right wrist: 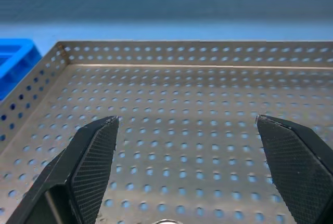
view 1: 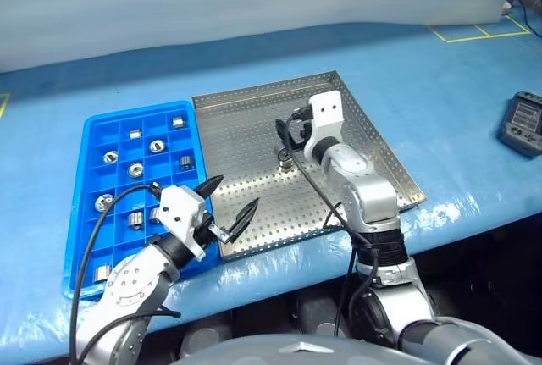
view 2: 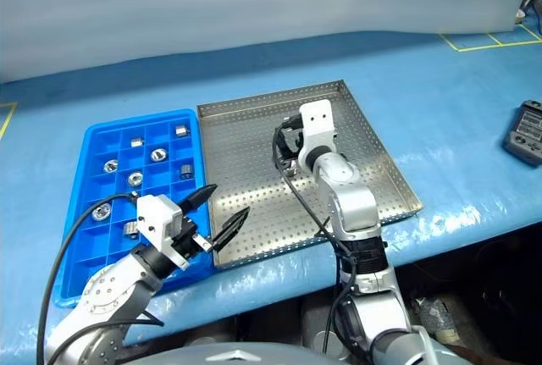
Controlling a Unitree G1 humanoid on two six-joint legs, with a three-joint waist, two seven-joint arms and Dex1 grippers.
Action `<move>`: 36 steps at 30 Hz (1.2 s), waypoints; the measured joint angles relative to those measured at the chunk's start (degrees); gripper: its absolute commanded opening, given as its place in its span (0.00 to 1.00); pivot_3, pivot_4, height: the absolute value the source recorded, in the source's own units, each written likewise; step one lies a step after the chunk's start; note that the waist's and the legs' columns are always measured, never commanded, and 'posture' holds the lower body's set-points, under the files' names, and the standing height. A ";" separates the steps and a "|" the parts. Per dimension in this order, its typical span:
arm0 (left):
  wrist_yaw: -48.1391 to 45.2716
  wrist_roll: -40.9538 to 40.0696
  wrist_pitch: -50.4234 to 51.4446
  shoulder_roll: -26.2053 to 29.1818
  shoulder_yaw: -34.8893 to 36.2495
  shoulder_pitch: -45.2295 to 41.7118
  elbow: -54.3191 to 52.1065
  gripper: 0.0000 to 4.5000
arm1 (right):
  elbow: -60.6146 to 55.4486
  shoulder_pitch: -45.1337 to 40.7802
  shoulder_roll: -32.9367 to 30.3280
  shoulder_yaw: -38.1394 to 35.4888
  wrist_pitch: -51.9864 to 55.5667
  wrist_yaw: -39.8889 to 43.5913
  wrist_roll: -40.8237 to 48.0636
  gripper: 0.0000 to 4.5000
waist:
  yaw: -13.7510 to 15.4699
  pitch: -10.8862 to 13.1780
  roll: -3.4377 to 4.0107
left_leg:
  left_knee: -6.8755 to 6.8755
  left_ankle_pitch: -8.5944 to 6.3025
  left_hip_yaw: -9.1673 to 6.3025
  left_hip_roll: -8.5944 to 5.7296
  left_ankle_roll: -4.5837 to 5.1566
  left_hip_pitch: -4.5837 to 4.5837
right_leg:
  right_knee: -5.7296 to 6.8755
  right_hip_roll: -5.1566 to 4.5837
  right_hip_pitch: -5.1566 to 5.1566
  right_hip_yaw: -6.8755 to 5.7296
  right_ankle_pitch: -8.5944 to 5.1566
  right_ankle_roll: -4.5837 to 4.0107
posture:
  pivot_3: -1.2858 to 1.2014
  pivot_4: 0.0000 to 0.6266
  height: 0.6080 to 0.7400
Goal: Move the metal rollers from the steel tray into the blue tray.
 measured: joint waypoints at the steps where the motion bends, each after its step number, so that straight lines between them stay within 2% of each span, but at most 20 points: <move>1: 0.29 0.06 -0.21 -0.02 0.00 0.44 -0.46 1.00 | 1.26 -0.09 0.40 0.58 -0.06 0.40 0.00 0.99 | 0.37 0.00 0.00 | 0.00 0.00 -0.01 0.00 0.00 0.00 | 0.00 0.00 0.00 0.00 0.00 -0.01 | 0.58 0.24 1.00; 10: 1.90 0.43 -0.97 -0.17 0.01 2.88 -1.74 1.00 | 6.93 -0.46 0.83 1.22 -3.70 0.52 -0.21 0.99 | 1.57 0.00 0.00 | 0.00 0.00 0.00 -0.01 0.00 -0.01 | -0.02 0.00 0.00 -0.03 -0.02 -0.02 | 0.59 0.24 1.00; 25: 2.15 0.37 -1.85 -0.01 -0.02 3.39 -2.02 1.00 | 8.04 4.05 -0.80 0.89 -2.75 0.25 -0.32 0.99 | 1.22 0.00 0.00 | 0.02 0.00 0.01 0.00 -0.01 0.02 | -0.01 0.00 0.04 -0.03 -0.13 -0.19 | 0.58 0.24 1.00; 29: 2.18 0.35 -1.85 0.03 -0.02 3.17 -2.02 1.00 | 8.03 4.25 -0.62 0.62 -2.42 -0.36 -0.27 0.79 | 1.20 -0.01 0.01 | 0.02 0.00 0.01 0.00 0.00 0.04 | -0.01 0.00 0.05 -0.03 -0.13 -0.19 | 0.58 0.24 1.00; 34: 2.20 0.34 -1.84 0.03 -0.03 3.15 -2.02 1.00 | 8.03 4.89 -0.70 0.65 -2.18 -0.53 -0.27 0.42 | 1.23 -0.01 0.00 | 0.02 0.00 0.00 0.00 0.00 0.03 | -0.01 0.00 0.05 -0.03 -0.13 -0.19 | 0.58 0.24 1.00; 35: 2.20 0.34 -1.84 0.03 -0.04 3.15 -2.02 1.00 | 8.02 4.95 -0.70 0.65 -2.20 -0.53 -0.27 0.38 | 1.21 -0.01 0.01 | 0.02 0.00 0.00 0.00 0.00 0.02 | -0.01 0.00 0.04 -0.03 -0.13 -0.19 | 0.58 0.24 1.00; 36: 2.19 0.33 -1.84 0.02 -0.05 3.07 -2.02 1.00 | 8.02 4.96 -0.70 0.66 -2.19 -0.53 -0.26 0.38 | 1.18 -0.01 0.00 | 0.02 0.00 0.00 0.00 0.00 0.03 | -0.01 0.00 0.05 -0.03 -0.13 -0.19 | 0.58 0.24 1.00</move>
